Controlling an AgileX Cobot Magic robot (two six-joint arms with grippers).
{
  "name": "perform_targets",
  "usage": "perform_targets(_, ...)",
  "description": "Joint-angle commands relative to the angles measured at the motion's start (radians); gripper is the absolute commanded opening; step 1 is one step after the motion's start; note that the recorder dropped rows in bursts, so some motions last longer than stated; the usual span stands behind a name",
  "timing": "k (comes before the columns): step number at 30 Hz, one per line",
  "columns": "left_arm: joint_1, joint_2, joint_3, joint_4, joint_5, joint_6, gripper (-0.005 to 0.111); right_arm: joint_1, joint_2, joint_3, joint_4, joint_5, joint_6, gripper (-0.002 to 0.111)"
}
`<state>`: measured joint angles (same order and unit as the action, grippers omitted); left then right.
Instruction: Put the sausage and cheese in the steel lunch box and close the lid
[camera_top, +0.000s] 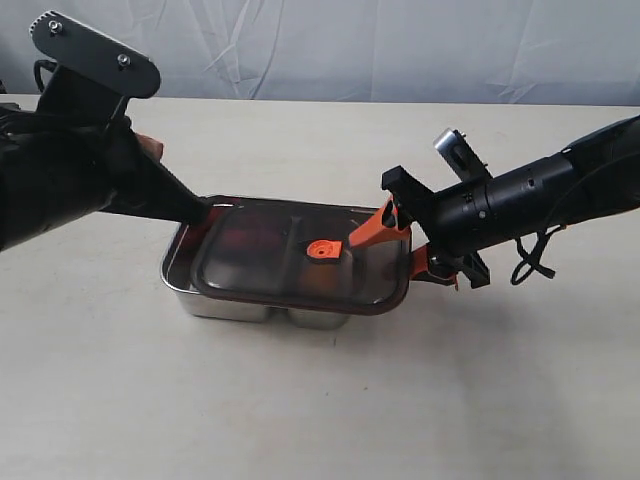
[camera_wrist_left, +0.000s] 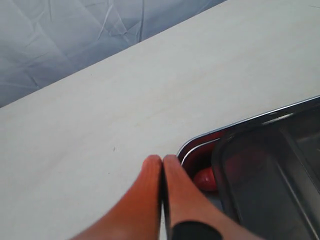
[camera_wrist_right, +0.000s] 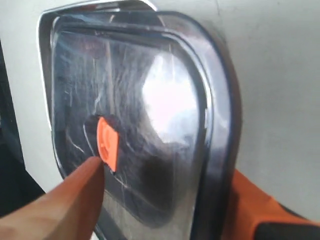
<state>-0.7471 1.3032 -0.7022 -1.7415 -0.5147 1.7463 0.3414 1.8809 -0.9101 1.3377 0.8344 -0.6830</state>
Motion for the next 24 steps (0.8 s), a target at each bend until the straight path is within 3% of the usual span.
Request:
perform_targets(1,-0.001,0.002,0.001,-0.003,0.075,-0.004,0.000,-0.001,-0.003,-0.023,0.002,-0.008,0.022,0.058)
perform_targets(3,-0.001,0.002,0.001,-0.003,0.165,-0.018,0.000,-0.001,-0.003,-0.023,-0.010,-0.008,0.022,0.058)
perform_targets(7,-0.001,0.002,0.017,-0.003,0.474,-0.043,0.000,-0.001,-0.003,-0.023,-0.045,-0.008,0.031,0.058)
perform_targets(10,-0.001,0.002,0.049,-0.003,0.592,-0.057,0.000,-0.001,-0.003,-0.023,-0.047,-0.008,0.031,0.058)
perform_targets(20,-0.001,0.007,0.102,0.003,0.784,-0.068,0.000,-0.001,-0.003,-0.023,-0.033,-0.008,0.032,0.058)
perform_targets(24,-0.001,0.068,0.105,0.096,0.811,-0.141,0.000,-0.001,-0.003,-0.023,-0.010,-0.002,0.032,0.058)
